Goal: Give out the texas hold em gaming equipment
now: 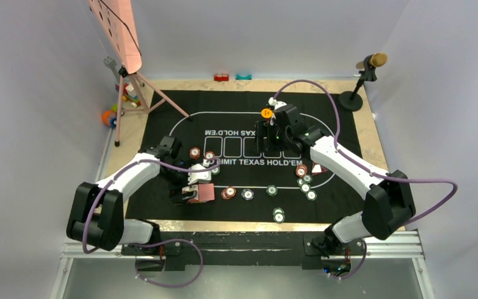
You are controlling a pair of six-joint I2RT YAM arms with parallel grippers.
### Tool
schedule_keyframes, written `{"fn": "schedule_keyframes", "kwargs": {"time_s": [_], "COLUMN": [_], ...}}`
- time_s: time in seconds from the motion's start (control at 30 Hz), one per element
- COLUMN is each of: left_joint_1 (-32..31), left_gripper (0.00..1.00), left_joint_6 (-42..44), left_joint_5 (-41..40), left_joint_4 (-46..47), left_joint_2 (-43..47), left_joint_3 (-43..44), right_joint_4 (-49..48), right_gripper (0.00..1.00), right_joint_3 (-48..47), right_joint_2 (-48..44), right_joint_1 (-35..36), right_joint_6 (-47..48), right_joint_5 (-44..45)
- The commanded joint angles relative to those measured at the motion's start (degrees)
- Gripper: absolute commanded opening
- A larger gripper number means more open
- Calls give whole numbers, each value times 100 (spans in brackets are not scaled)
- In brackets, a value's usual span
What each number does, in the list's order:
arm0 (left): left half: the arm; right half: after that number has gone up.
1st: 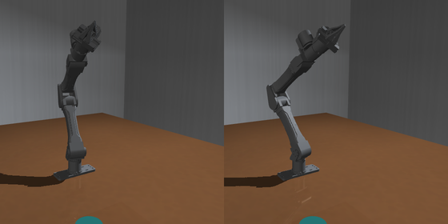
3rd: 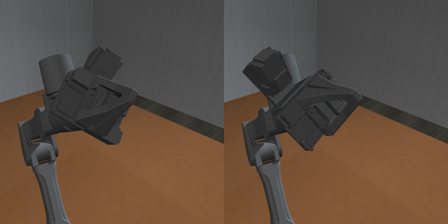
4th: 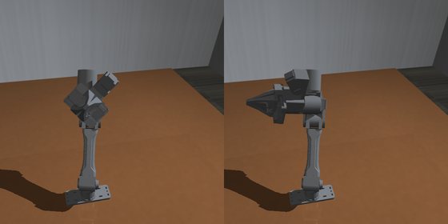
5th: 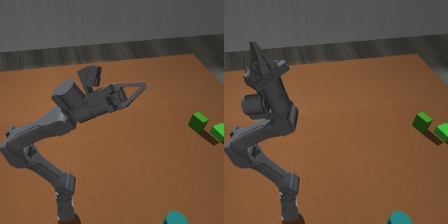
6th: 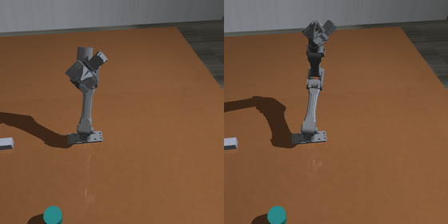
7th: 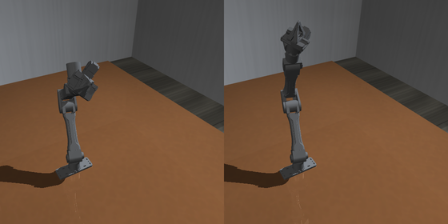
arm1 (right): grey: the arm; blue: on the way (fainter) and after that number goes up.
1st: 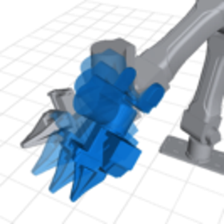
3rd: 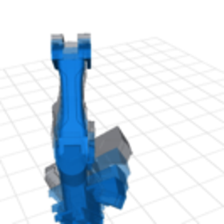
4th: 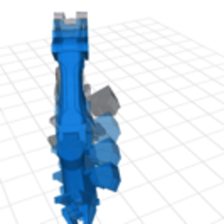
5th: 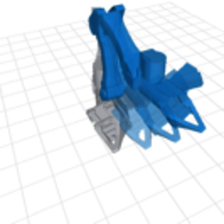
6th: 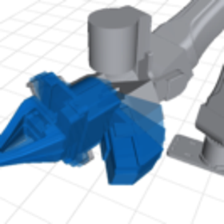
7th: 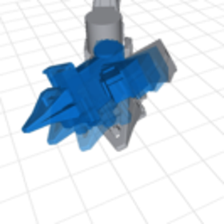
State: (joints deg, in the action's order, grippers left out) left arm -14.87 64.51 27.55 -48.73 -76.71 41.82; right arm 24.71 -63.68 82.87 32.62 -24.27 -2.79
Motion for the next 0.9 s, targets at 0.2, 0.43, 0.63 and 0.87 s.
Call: {"fn": "schedule_keyframes", "kwargs": {"time_s": [0.2, 0.43, 0.63, 0.87], "left_joint_1": [-656, -942, -1202, -1463], "left_gripper": [100, 100, 92, 88], "left_joint_6": [-613, -584, -728, -736], "left_joint_5": [-698, -984, -1298, -1479], "left_joint_4": [276, 410, 152, 130], "left_joint_2": [-278, -361, -634, -618], "left_joint_3": [201, 92, 334, 309], "right_joint_4": [-232, -219, -260, -265], "right_gripper": [78, 77, 76, 76], "right_joint_3": [-109, -143, -144, -121], "right_joint_2": [-47, -60, -53, -148], "right_joint_1": [16, 4, 0, -35], "right_joint_6": [130, 133, 109, 90], "right_joint_5": [-238, -192, -147, -164]}}
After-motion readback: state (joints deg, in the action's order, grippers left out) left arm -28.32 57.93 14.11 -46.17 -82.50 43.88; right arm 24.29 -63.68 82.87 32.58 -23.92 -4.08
